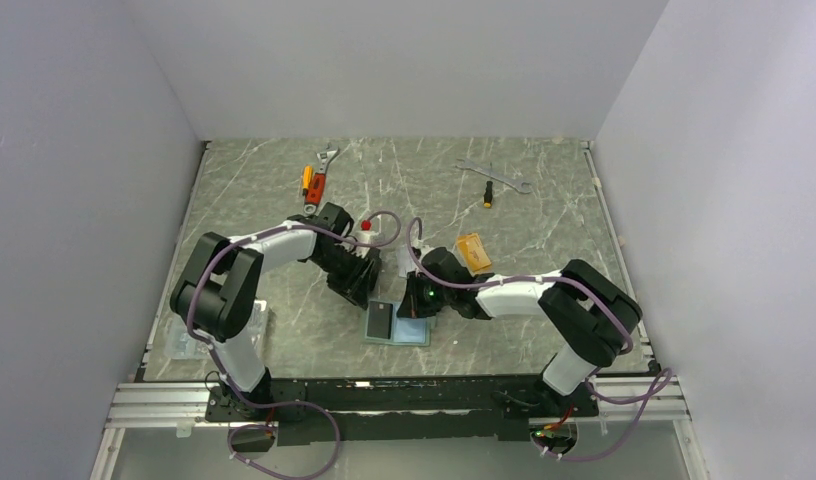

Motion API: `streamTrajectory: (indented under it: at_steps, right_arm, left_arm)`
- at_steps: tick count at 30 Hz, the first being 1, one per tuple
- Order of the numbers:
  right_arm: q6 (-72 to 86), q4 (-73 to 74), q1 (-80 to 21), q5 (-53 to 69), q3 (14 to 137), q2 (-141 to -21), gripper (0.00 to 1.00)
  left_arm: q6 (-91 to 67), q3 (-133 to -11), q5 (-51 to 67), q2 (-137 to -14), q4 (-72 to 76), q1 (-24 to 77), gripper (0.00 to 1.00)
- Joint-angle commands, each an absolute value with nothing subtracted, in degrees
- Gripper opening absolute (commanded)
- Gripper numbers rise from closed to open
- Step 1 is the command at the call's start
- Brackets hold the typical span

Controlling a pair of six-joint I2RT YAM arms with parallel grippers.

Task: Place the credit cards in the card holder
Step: Insert the credit card into the card holder.

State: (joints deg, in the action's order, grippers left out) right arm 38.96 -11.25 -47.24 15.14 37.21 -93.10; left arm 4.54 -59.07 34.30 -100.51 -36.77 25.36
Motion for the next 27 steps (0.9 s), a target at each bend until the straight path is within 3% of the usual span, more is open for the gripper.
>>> streamTrajectory:
  at_steps: [1, 10, 27]
  right_arm:
    - [38.22, -8.35, -47.30, 12.30, 37.27, -92.48, 0.00]
    - [37.42, -7.71, -47.83, 13.23, 41.43, -95.05, 0.00]
    - [37.73, -8.18, -49.26, 13.64, 43.66, -94.96, 0.00]
  left_arm:
    - [7.44, -57.31, 31.73, -98.73, -36.56, 25.56, 0.42]
    - [5.60, -56.51, 31.99, -99.70, -34.30, 27.38, 0.29]
    - [3.82, -56.05, 34.49, -99.93, -33.00, 29.13, 0.27]
